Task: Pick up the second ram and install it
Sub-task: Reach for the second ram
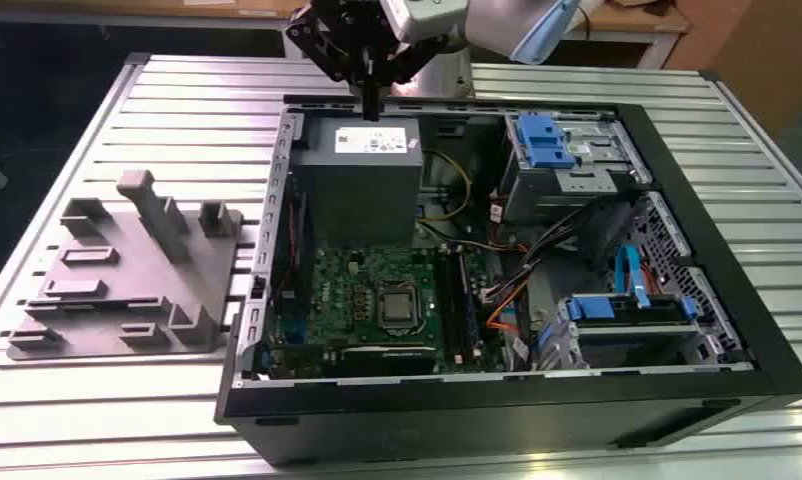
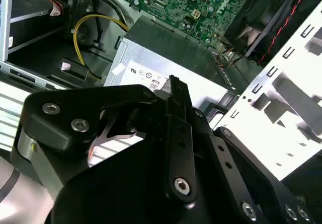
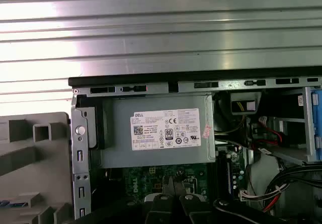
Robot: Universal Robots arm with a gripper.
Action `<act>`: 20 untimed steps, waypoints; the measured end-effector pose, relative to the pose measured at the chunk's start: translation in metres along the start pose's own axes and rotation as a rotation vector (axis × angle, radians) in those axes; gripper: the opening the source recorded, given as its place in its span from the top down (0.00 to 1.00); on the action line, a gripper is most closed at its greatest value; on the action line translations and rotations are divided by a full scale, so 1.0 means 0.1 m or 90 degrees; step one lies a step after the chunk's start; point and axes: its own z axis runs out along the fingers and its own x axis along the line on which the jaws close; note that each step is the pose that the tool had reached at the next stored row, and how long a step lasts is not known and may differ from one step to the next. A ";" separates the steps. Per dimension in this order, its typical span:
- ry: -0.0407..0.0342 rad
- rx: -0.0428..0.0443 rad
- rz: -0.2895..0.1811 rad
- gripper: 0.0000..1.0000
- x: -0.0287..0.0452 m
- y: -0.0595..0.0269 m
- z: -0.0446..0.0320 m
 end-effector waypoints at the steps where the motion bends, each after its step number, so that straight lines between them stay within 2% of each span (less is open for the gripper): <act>1: 0.0000 0.0000 0.000 0.93 0.000 0.000 0.000; 13: 0.0000 0.0000 0.000 0.93 0.020 -0.001 0.001; 20: 0.0000 0.0000 0.000 0.93 0.121 -0.009 0.002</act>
